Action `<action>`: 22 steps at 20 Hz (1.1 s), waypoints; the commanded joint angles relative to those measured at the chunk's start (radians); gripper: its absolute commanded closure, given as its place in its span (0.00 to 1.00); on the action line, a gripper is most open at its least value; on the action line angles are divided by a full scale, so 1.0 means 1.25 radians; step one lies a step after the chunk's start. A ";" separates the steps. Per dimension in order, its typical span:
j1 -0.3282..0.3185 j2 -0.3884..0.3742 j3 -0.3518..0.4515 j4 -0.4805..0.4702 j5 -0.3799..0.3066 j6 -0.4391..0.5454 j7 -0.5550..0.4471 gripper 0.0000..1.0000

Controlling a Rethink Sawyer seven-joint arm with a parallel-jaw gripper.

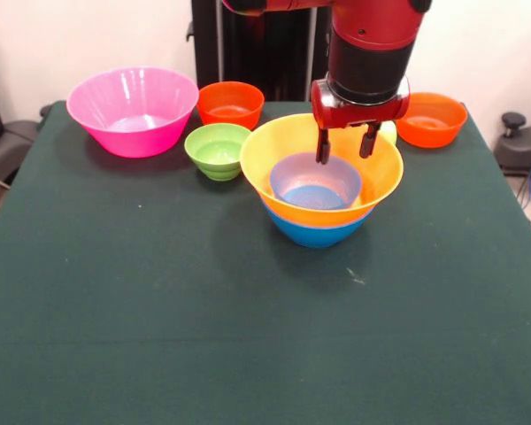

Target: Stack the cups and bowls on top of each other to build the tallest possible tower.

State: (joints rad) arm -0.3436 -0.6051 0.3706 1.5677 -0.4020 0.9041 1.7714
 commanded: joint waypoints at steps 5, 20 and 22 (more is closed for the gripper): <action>0.012 -0.027 0.006 -0.029 -0.040 0.001 -0.031 0.00; 0.017 -0.086 -0.001 0.047 -0.022 -0.027 0.010 0.00; 0.008 -0.099 -0.002 0.067 -0.025 -0.034 0.003 0.00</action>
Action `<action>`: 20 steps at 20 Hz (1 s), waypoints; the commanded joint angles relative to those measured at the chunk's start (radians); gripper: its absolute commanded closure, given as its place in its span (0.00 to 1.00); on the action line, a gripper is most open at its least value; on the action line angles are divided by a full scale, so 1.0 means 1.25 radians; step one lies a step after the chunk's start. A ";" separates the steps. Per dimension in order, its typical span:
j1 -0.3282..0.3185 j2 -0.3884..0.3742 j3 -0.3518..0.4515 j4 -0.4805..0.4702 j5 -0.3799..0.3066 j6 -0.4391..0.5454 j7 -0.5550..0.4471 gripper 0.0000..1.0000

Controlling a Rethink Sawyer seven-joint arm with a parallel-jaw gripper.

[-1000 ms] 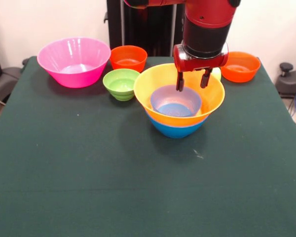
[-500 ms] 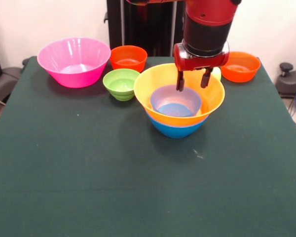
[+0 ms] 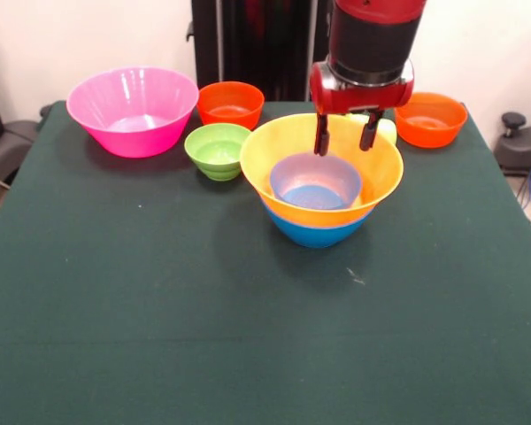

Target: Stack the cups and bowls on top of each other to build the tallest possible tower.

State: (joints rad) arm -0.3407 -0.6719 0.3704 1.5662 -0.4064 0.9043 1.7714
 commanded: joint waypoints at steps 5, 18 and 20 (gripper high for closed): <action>-0.019 -0.093 0.005 0.113 -0.013 -0.027 -0.026 0.00; -0.100 -0.177 0.037 0.113 0.010 0.068 -0.163 0.00; -0.139 -0.185 0.056 0.110 0.010 0.097 -0.227 0.00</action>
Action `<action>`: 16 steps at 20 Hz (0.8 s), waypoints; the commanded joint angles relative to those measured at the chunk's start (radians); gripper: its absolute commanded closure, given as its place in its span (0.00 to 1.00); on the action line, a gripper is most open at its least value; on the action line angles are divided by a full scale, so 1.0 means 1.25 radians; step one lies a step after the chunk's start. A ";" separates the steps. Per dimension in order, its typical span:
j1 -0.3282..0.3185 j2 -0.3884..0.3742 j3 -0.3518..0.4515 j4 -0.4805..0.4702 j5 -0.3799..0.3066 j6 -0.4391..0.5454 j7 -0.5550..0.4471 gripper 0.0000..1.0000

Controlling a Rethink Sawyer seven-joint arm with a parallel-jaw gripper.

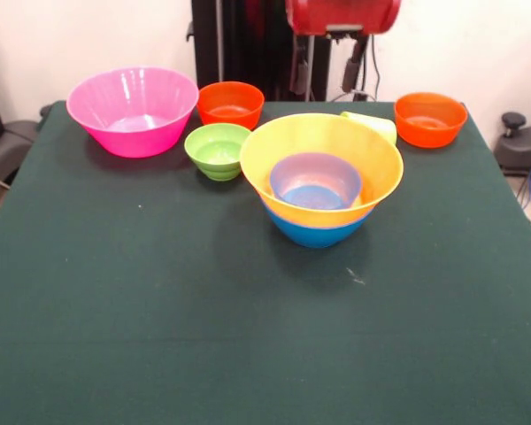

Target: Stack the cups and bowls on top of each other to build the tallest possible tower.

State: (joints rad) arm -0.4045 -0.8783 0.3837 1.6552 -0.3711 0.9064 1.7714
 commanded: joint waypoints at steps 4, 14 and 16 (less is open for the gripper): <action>-0.149 -0.033 0.087 0.060 -0.016 0.106 -0.282 0.00; -0.280 -0.052 0.163 0.159 -0.060 0.073 -0.345 0.00; -0.292 -0.040 0.170 0.181 -0.079 0.047 -0.333 0.00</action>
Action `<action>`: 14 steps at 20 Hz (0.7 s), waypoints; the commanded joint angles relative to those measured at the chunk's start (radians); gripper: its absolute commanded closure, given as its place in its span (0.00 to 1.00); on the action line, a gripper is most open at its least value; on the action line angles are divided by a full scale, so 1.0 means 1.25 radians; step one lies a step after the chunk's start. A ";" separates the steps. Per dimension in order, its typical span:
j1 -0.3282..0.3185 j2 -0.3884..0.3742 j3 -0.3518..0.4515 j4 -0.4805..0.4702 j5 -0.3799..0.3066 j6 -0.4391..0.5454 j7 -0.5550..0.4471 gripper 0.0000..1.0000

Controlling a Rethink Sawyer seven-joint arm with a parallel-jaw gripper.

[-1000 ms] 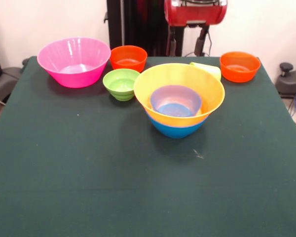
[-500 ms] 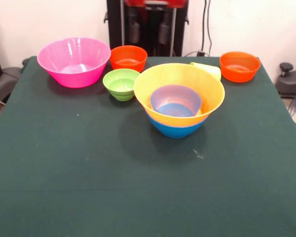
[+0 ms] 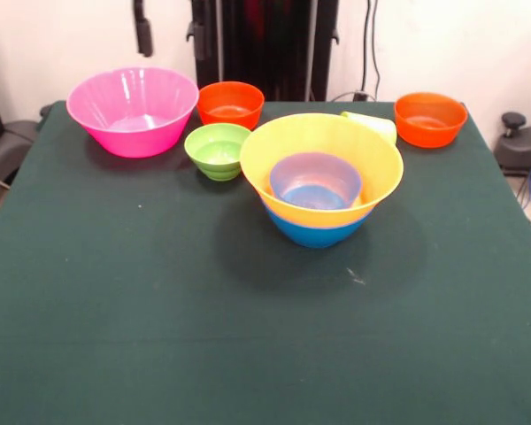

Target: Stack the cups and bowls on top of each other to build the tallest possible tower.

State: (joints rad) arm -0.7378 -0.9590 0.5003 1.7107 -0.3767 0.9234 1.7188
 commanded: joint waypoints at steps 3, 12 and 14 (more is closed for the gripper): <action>-0.034 0.041 0.087 0.148 -0.095 0.014 -0.271 0.00; -0.049 0.103 0.084 0.166 -0.196 -0.005 -0.254 0.00; -0.061 0.109 0.094 0.169 -0.208 0.003 -0.271 0.00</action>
State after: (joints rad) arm -0.8058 -0.9087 0.5516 1.8405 -0.5163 0.9232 1.7032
